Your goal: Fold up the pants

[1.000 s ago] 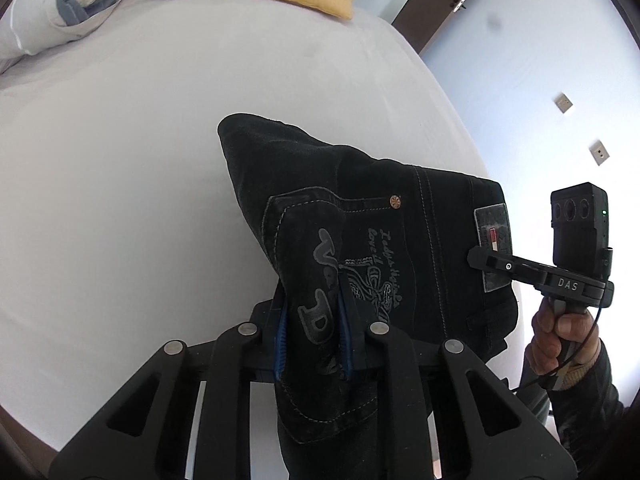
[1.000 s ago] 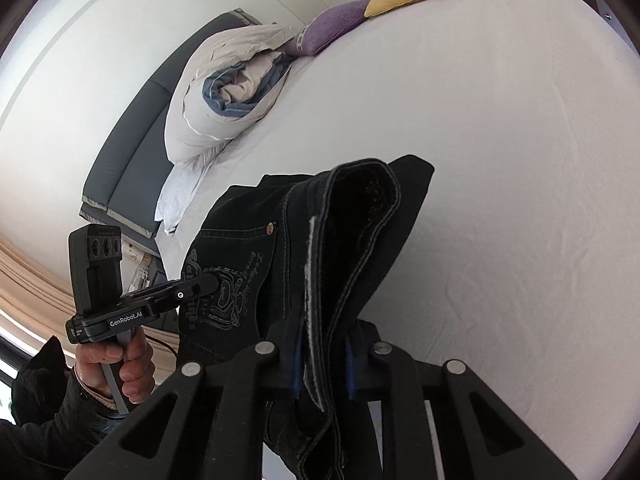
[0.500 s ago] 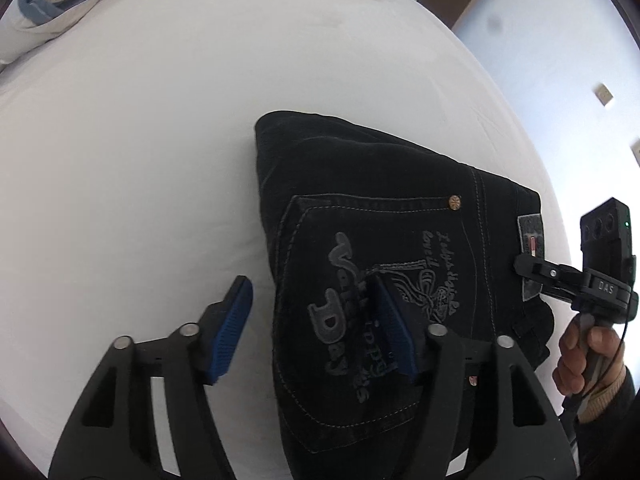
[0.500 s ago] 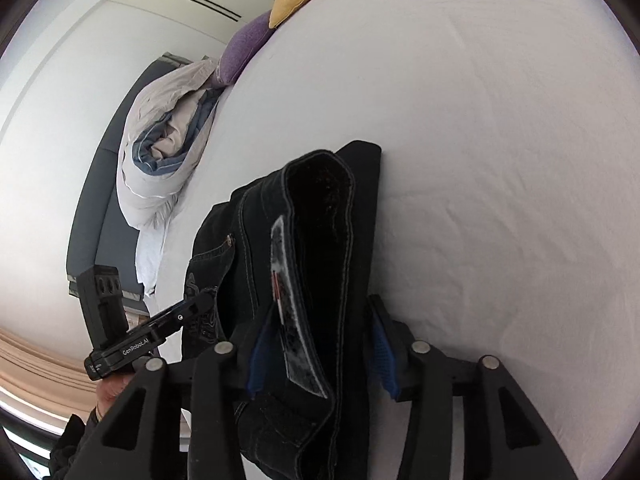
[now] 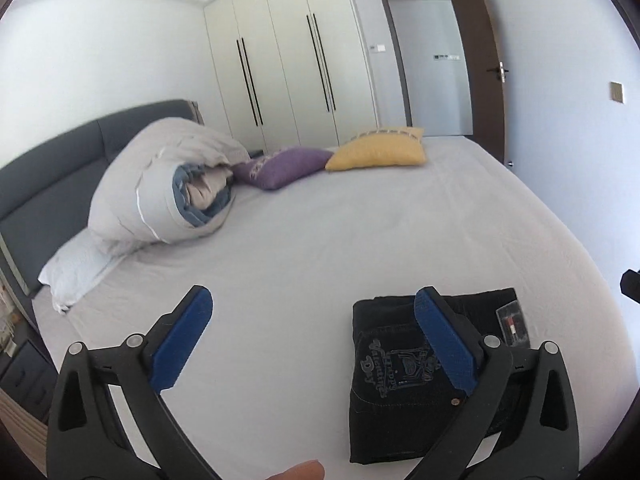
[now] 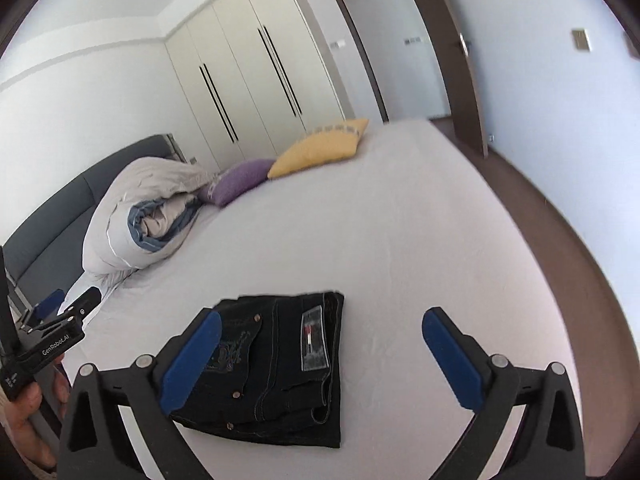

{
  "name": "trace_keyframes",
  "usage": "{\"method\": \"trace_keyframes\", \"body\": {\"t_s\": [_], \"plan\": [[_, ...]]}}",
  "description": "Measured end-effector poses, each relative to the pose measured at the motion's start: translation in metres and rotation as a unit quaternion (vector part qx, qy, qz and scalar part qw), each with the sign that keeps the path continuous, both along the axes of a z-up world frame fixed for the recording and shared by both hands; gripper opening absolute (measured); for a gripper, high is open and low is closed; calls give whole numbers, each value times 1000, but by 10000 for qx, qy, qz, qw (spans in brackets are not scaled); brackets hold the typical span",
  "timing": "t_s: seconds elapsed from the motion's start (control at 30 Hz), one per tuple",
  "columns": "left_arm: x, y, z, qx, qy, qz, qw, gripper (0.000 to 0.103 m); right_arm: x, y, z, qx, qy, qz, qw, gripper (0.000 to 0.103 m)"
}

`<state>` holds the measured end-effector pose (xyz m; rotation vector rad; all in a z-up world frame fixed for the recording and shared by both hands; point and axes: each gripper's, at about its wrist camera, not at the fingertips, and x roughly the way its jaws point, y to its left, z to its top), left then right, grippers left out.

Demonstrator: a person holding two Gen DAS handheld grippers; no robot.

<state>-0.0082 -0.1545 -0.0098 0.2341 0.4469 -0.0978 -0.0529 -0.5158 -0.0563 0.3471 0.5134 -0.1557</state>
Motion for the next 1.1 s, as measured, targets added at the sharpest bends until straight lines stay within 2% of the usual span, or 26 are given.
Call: {"method": "trace_keyframes", "body": {"t_s": [0.03, 0.1, 0.2, 0.27, 0.4, 0.57, 0.77, 0.87, 1.1], "plan": [[-9, -7, 15, -41, 30, -102, 9999, 103, -9, 6, 11, -156, -155, 37, 9998, 103], [-30, -8, 36, -378, 176, -350, 9985, 103, -27, 13, 30, -383, -403, 28, 9984, 103], [-55, -4, 52, -691, 331, -385, 9963, 103, -51, 19, 52, -506, -676, -9, 9964, 103], [-67, -1, 61, -756, 444, -471, 9950, 103, -67, 21, 63, -464, -791, -12, 9958, 103], [-78, 6, 74, -650, 582, -228, 9959, 103, -88, 26, 78, -562, -845, -137, 9947, 103], [-71, 5, 62, -646, 915, -213, 9935, 103, -90, 41, 86, -888, -484, -233, 9946, 103], [-49, 7, 31, -921, 1310, -145, 9870, 103, -75, 54, 89, -1133, -26, -193, 9934, 103], [-46, 4, 23, -845, 1402, -140, 9864, 103, -70, 55, 91, -1099, 57, -218, 9937, 103], [-49, 3, 19, -932, 1485, -199, 9843, 103, -62, 58, 93, -931, 303, -235, 9949, 103]]}}
